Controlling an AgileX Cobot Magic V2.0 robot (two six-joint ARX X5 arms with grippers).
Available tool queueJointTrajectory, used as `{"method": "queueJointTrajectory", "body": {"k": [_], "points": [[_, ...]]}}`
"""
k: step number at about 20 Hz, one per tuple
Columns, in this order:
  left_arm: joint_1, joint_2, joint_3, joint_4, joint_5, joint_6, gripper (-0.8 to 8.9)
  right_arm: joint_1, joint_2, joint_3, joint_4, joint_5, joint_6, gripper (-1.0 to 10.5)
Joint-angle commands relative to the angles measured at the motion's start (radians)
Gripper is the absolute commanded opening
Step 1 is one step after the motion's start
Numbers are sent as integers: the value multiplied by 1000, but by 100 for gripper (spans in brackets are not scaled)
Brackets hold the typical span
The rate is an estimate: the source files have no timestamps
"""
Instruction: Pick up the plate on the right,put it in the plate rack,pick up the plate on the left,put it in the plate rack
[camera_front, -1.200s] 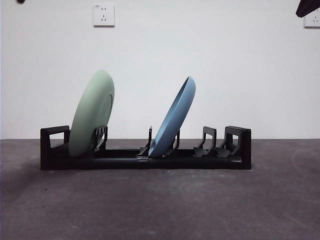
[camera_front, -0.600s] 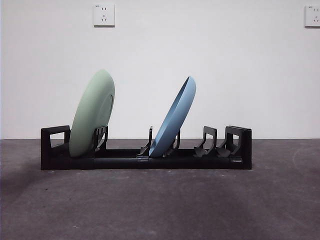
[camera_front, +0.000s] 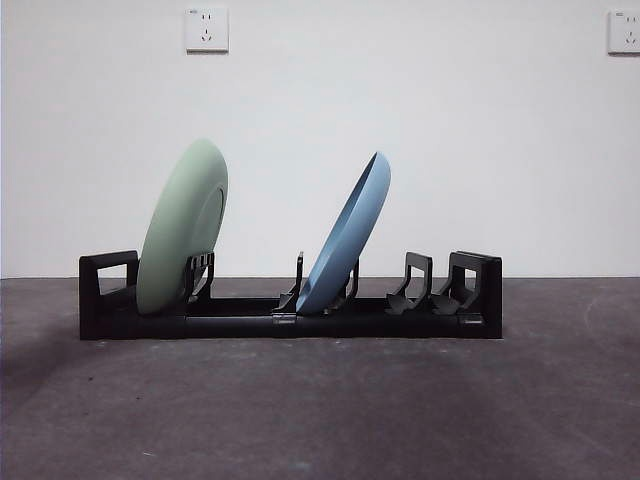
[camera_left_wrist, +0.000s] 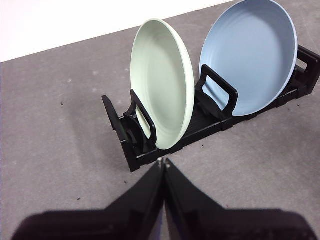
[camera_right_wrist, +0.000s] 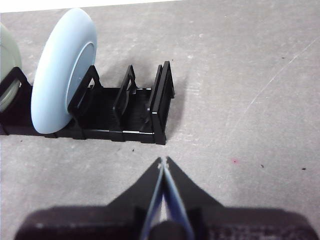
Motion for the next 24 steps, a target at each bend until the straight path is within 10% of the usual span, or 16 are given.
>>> {"method": "queueJointTrajectory", "body": {"k": [1,15,24], "points": [[2,-12,-2,-2,-11,33,-3,1,-2,-10,8,3,9,3],[255,-518,-449,242,130,69,-3,1,-2,-10,7,3,9,3],[270,-527,-616,321,127,42,-3,1,-2,-10,7,3,9,3]]}}
